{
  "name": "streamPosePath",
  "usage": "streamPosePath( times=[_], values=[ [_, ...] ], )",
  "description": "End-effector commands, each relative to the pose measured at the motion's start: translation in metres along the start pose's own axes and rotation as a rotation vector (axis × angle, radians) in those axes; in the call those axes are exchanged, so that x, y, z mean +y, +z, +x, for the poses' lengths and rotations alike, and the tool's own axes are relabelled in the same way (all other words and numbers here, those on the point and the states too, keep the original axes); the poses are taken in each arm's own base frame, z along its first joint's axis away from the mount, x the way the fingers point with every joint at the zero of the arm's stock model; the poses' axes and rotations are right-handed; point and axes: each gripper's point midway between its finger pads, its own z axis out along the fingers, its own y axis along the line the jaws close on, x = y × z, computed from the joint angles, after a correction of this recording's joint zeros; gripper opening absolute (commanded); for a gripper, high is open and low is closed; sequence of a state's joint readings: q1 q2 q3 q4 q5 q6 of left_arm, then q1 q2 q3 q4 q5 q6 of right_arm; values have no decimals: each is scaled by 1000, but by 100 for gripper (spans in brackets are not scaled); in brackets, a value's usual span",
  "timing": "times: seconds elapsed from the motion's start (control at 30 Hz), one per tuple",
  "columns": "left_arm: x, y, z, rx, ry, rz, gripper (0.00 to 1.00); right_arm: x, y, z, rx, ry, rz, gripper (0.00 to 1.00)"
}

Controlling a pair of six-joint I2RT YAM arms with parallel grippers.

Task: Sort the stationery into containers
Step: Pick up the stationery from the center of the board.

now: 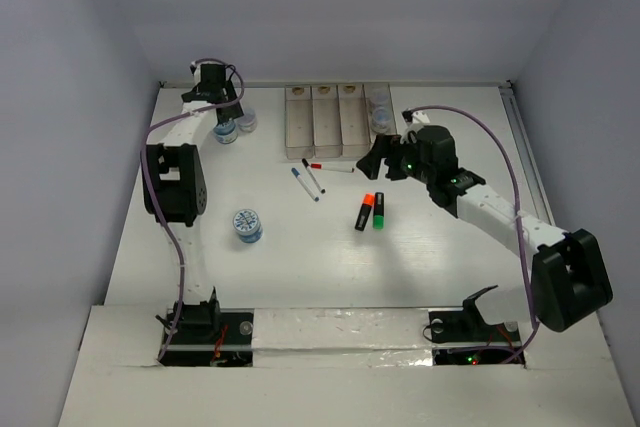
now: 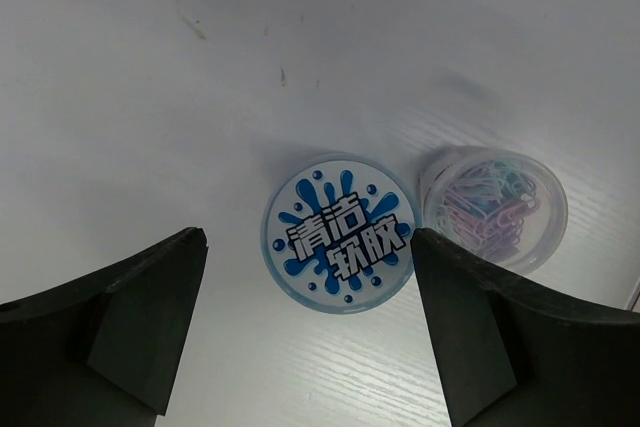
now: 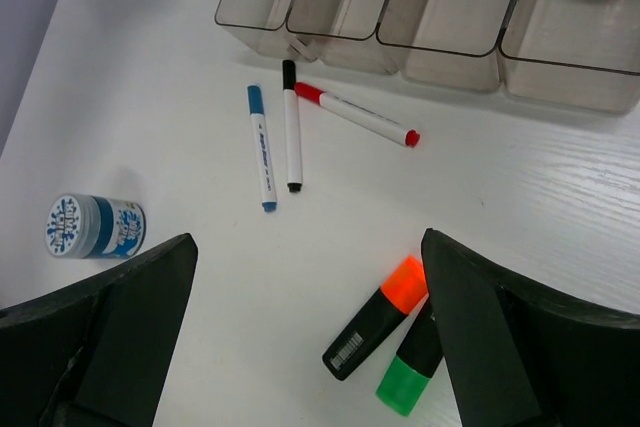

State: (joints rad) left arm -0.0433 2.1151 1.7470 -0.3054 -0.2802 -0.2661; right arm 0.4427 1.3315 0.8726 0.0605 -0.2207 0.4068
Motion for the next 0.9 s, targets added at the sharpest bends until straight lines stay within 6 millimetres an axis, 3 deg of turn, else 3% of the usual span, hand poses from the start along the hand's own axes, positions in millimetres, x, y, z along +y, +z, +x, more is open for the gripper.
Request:
streamPosePath(
  times=[0.0, 0.33, 0.43, 0.57, 0.67, 0.77, 0.8, 0.87],
  values=[
    [-14, -4, -13, -14, 21, 75, 81, 19, 8, -18, -41, -42, -51, 100],
    [-20, 11, -3, 8, 29, 92, 77, 22, 15, -9, -19, -53, -56, 100],
    [-14, 16, -2, 13, 23, 76, 62, 22, 17, -10, -20, -53, -55, 100],
    [-11, 11, -10, -16, 7, 63, 27, 21, 16, -9, -21, -53, -49, 100],
    [0, -6, -33, -73, -14, 35, 25, 22, 13, -13, -32, -54, -47, 100],
    [6, -44, -70, -172, -49, 37, 19, 24, 8, -19, -54, -56, -47, 100],
    [7, -67, -87, -217, -72, 57, 18, 26, 4, -23, -68, -55, -47, 100],
    [-14, -108, -105, -285, -75, 137, 17, 24, -1, -31, -105, -50, -23, 100]
  ],
)
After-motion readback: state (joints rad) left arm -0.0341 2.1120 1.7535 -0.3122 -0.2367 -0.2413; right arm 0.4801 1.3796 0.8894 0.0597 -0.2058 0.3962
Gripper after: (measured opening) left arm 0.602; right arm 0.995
